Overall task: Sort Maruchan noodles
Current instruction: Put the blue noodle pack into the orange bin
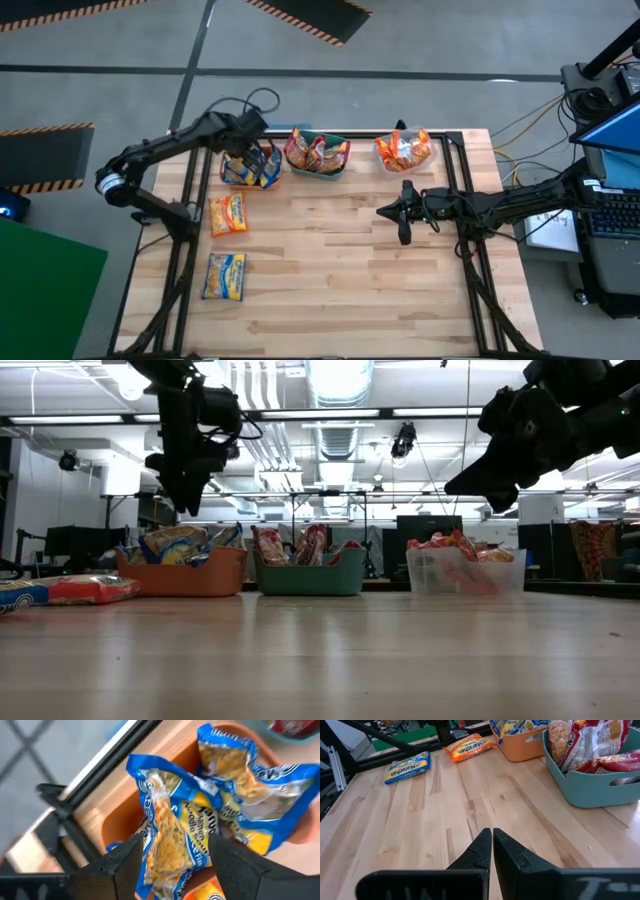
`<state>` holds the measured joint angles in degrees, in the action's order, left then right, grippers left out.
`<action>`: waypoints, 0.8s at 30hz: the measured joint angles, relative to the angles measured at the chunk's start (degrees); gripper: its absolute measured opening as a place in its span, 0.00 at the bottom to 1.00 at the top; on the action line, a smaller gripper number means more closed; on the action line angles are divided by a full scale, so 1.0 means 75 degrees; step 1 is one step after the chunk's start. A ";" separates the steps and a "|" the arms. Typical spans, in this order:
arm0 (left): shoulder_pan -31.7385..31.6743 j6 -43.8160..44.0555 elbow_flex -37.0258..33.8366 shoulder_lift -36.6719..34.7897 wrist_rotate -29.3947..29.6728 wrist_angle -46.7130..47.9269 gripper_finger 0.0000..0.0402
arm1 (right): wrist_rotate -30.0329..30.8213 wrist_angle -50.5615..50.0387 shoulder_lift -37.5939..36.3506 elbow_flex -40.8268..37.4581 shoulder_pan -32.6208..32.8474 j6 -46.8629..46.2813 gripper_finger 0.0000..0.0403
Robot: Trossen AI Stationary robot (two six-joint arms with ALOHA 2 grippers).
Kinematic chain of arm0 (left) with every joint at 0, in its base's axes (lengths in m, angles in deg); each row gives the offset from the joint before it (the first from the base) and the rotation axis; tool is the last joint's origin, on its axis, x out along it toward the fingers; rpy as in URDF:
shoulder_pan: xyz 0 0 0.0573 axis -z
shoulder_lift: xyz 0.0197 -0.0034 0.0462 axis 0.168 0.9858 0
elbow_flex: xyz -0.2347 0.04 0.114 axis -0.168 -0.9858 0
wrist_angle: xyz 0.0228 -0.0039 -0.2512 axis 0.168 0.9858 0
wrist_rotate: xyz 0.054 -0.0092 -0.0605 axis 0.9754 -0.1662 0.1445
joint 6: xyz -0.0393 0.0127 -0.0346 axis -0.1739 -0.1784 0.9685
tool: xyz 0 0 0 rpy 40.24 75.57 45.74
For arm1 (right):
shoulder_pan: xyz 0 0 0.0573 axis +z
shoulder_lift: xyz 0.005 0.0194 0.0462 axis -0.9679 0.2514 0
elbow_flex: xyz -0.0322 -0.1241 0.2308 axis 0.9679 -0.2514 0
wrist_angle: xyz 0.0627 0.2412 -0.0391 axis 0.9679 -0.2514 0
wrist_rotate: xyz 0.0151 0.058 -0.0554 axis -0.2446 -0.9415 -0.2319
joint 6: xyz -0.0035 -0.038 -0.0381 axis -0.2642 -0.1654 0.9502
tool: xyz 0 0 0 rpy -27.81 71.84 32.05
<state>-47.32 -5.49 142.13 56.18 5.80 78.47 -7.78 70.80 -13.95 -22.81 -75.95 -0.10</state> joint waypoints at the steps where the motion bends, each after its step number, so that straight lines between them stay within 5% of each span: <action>1: -0.0192 -0.0154 0.0000 -0.0048 -0.0345 -0.0066 0.51 | 0.0000 -0.0001 0.0001 0.0000 0.0000 0.0000 0.02; 5: -0.0881 -0.0697 -0.0009 -0.0067 -0.1484 -0.0207 0.50 | 0.0000 -0.0001 0.0001 0.0000 0.0000 -0.0003 0.02; 18: -0.1297 -0.0864 -0.1126 0.0100 -0.1490 -0.1120 0.43 | 0.0000 0.0002 0.0002 0.0000 0.0000 -0.0017 0.02; 24: -0.1157 -0.0624 -0.1320 0.0100 -0.0983 -0.0993 0.23 | 0.0006 0.0017 0.0002 0.0000 -0.0008 0.0090 0.02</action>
<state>-55.99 -10.17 132.23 56.93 -1.58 71.02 -7.74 70.92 -13.94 -22.81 -76.01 0.58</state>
